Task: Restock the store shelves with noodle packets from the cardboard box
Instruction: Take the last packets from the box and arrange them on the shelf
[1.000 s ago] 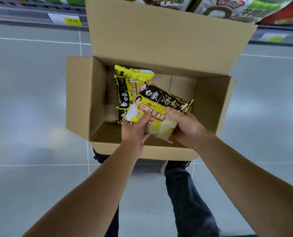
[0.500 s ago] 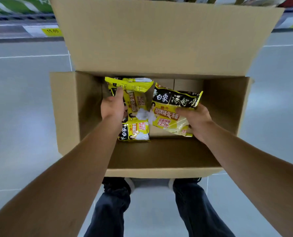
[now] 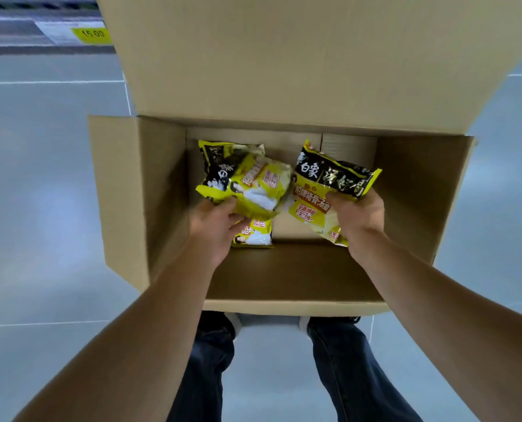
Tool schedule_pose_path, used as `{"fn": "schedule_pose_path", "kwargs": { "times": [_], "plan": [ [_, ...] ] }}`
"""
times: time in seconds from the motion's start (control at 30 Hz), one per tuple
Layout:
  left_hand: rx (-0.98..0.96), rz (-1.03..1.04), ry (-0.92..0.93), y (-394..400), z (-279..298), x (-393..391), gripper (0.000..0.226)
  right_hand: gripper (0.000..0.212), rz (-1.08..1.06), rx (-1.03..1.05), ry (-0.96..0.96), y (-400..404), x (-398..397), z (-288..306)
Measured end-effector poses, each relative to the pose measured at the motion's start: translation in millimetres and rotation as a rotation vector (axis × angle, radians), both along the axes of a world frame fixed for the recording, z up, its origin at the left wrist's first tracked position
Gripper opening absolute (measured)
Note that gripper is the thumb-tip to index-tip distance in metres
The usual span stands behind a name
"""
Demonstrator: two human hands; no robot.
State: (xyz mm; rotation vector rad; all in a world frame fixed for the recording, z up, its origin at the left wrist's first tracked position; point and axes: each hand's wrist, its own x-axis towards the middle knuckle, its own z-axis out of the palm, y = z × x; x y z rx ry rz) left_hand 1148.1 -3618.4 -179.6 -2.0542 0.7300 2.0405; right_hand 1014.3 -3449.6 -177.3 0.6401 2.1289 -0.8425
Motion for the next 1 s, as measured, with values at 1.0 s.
{"fn": "schedule_pose_path", "kwargs": {
  "times": [1.0],
  "plan": [
    [-0.294,-0.275,-0.189,24.7,234.4,16.9,0.033,0.033,0.590,0.027,0.166,35.6,-32.2,245.7]
  ]
}}
